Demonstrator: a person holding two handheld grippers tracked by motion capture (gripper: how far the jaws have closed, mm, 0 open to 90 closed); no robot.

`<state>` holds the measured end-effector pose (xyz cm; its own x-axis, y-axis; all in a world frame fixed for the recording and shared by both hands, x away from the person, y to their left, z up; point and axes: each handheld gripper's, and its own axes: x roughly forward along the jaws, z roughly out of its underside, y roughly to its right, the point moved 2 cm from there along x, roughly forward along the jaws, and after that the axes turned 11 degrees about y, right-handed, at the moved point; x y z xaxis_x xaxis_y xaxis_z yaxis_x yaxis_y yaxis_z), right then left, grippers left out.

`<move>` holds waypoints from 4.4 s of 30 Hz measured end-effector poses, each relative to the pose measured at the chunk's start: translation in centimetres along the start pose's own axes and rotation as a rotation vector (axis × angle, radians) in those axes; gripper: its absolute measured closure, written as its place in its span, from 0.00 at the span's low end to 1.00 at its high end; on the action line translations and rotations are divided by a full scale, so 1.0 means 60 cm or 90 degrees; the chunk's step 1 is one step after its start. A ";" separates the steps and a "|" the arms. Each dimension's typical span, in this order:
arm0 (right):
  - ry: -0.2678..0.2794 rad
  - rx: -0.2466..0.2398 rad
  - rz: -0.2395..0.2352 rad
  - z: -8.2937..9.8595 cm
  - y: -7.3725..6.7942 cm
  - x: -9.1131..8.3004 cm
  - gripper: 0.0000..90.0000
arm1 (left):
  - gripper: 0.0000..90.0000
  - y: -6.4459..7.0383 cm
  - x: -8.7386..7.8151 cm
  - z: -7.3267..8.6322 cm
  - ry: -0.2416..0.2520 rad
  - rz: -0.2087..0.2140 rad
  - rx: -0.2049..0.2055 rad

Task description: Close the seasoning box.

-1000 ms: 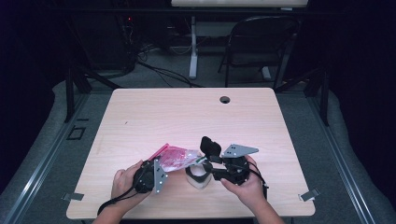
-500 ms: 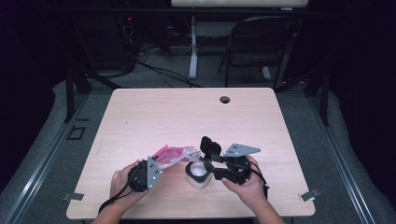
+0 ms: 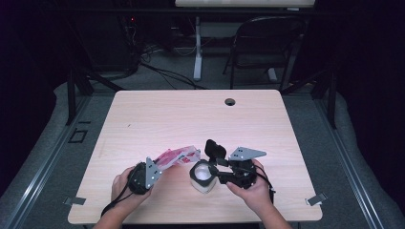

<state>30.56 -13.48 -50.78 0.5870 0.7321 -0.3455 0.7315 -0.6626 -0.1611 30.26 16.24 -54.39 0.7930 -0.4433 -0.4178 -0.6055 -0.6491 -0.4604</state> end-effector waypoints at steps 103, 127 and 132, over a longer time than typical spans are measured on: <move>-0.017 0.001 0.002 0.007 0.000 0.007 0.57 | 0.75 -0.140 0.003 0.144 -0.046 -0.056 -0.417; -0.018 -0.002 0.004 0.008 0.000 0.008 0.56 | 0.42 -0.133 -0.006 0.121 0.006 -0.033 -0.408; -0.015 -0.002 0.005 0.007 0.000 0.007 0.56 | 0.41 -0.129 -0.009 0.109 0.014 -0.026 -0.395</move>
<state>30.67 -13.23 -51.34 0.5848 0.7227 -0.3684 0.7276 -0.6681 -0.1557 34.06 25.56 -55.75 0.8198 -0.4194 -0.3900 -0.4286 -0.9010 0.0680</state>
